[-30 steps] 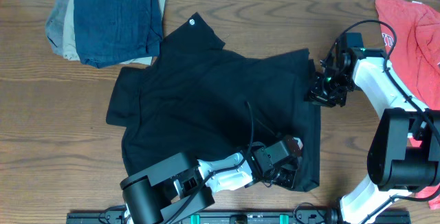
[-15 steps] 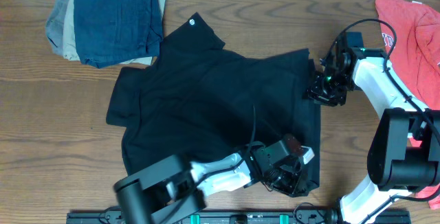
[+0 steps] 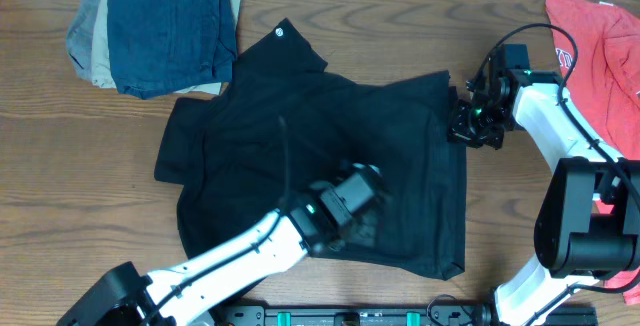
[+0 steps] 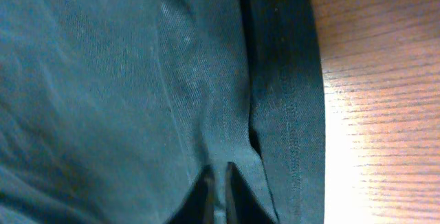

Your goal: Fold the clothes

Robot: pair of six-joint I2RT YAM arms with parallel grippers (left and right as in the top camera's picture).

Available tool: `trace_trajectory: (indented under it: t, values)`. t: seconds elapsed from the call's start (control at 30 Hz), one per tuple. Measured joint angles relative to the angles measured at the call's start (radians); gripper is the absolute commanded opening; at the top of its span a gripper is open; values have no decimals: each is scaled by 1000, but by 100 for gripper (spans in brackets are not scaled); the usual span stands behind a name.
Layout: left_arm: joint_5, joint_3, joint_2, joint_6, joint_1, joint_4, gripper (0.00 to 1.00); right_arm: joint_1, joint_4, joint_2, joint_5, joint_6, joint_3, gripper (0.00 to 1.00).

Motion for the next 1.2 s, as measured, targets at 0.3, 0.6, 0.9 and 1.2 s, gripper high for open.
trace_trajectory:
  t: [0.3, 0.6, 0.9, 1.2]
  values:
    - [-81, -1, 0, 5, 166, -157, 98, 87, 8, 91, 52, 29, -1, 1]
    - [-139, -1, 0, 4, 204, -233, 98, 110, -26, 127, 108, 67, 7, 1]
    - [-153, -1, 0, 4, 207, -236, 98, 28, -81, 127, 180, 77, 9, 1]
    - [-158, -1, 0, 4, 207, -235, 98, -82, -31, 126, 198, 58, 9, 1]
